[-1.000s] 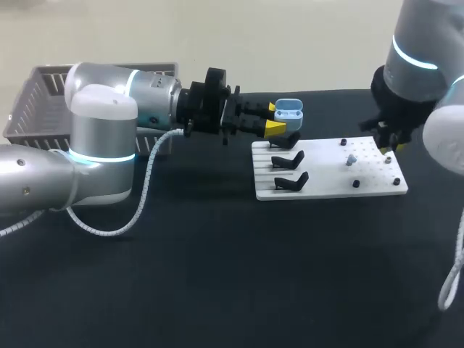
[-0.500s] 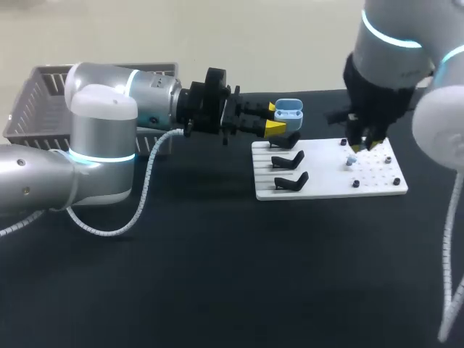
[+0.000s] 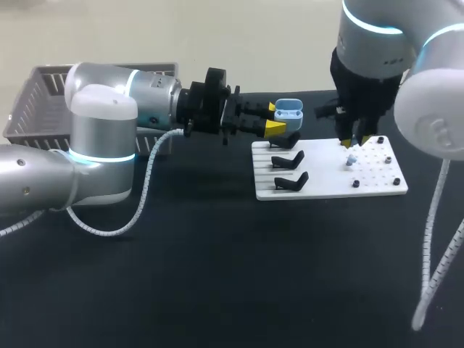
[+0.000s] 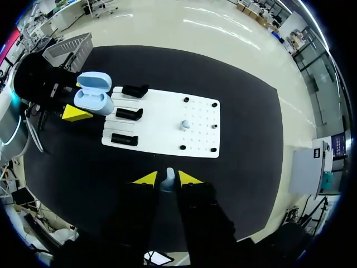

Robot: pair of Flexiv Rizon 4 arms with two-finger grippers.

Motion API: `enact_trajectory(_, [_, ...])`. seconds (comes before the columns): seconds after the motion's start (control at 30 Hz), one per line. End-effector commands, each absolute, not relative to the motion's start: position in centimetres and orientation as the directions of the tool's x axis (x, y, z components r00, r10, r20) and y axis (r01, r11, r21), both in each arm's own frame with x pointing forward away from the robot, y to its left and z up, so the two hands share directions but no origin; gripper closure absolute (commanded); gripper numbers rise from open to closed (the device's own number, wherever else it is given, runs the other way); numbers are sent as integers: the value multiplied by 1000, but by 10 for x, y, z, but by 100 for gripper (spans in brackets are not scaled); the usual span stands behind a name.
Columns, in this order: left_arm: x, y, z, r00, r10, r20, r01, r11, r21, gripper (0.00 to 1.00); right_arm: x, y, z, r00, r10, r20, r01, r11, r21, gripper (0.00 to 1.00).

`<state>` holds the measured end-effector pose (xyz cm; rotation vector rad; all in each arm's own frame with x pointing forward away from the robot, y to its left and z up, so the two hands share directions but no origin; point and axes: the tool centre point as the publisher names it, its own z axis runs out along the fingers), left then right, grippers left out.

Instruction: Pick up each earbud case from the left stands, insert the matching earbuds, close the lid, and place the case in the box.

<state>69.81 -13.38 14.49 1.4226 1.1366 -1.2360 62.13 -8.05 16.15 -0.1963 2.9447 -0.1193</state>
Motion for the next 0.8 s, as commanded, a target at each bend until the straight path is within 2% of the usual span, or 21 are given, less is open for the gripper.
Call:
enact_trajectory(0.03, [699, -134, 144, 76, 76, -994, 984, -164, 63, 100, 622, -72, 163, -975, -110, -192, -92, 991, -101, 100])
enact_trajectory(0.1, [699, -134, 144, 76, 76, -994, 984, -164, 63, 100, 625, -63, 167, -980, -25, -195, 2, 991, -137, 100])
enact_trajectory(0.4, [699, -134, 144, 76, 76, -994, 984, -164, 63, 100, 635, -26, 193, -942, 277, -188, 283, 959, -7, 100])
enact_trajectory(0.8, [699, -134, 144, 76, 76, -994, 984, -164, 63, 100, 642, -8, 201, -919, 355, -170, 356, 934, 27, 100])
